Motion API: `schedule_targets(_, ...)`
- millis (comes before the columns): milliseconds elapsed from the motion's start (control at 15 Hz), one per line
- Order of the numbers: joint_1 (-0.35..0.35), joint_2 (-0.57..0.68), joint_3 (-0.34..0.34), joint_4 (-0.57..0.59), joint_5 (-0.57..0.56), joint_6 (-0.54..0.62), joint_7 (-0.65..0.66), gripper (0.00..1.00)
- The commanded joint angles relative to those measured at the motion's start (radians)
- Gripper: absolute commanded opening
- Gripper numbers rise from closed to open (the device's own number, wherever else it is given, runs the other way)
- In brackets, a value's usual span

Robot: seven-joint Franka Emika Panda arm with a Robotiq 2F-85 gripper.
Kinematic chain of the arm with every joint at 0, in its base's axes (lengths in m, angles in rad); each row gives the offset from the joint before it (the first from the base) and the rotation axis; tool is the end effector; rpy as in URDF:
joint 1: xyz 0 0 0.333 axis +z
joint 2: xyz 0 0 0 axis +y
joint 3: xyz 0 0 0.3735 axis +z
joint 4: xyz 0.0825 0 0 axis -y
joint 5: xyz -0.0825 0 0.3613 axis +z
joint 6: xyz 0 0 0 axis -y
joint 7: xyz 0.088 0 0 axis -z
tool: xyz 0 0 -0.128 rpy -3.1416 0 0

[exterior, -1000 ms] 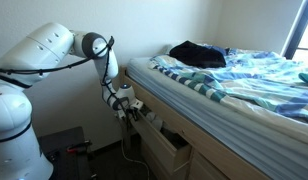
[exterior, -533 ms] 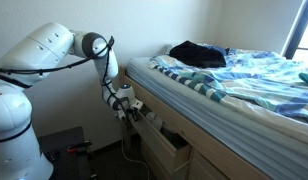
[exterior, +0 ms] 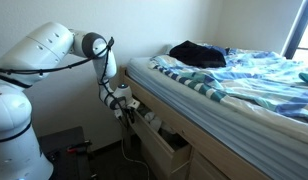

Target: Put the green cloth in the open drawer then close the drawer

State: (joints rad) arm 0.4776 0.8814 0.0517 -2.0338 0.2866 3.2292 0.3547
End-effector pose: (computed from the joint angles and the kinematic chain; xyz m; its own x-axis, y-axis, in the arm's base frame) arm 0.5511 0.2882 0.0774 0.9588 -0.1589 0.2355 -0.1133 -0.9741 -0.1958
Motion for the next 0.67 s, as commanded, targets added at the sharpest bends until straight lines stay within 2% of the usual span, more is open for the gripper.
schedule_targets(0, -0.024, -0.096, 0.047, -0.084, -0.010, -0.067, -0.021, 0.99)
schedule_targets(200, -0.006, -0.141, 0.051, -0.128, -0.006, -0.085, -0.006, 1.00)
schedule_targets(267, 0.002, -0.151, 0.046, -0.138, -0.007, -0.076, -0.005, 0.75)
schedule_targets(400, 0.004, -0.163, 0.041, -0.148, -0.010, -0.068, -0.006, 0.72)
schedule_targets(600, 0.018, -0.172, 0.020, -0.154, -0.009, -0.068, 0.002, 0.49)
